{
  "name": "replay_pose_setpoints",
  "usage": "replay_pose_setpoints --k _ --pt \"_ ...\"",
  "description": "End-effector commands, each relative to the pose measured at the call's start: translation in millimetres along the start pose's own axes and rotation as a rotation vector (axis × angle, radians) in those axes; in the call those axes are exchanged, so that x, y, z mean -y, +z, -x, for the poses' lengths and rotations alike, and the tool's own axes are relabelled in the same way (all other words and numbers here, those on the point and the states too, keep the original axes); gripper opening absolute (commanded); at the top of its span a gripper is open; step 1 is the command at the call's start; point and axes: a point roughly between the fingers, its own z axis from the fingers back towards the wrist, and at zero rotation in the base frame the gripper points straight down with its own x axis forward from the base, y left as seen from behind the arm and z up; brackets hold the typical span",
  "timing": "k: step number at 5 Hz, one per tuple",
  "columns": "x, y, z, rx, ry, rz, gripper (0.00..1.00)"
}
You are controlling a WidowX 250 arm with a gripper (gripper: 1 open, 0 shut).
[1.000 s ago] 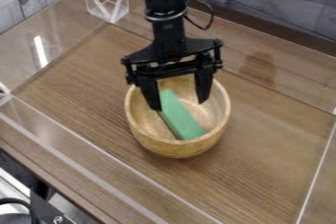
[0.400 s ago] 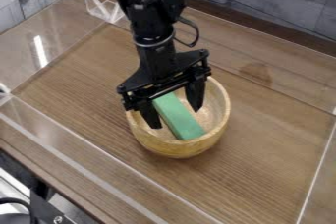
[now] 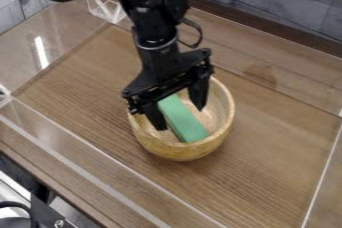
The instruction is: Move green object from inside the wooden bowl to the table next to it
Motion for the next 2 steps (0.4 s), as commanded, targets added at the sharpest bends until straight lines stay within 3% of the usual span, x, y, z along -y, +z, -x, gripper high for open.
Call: replay_pose_setpoints --k 1,2 --pt "9.1 16.8 -11.8 0.035 -0.001 0.056 1.00" --pt "11.2 14.6 -19.6 0.047 0.020 0.069 1.00"
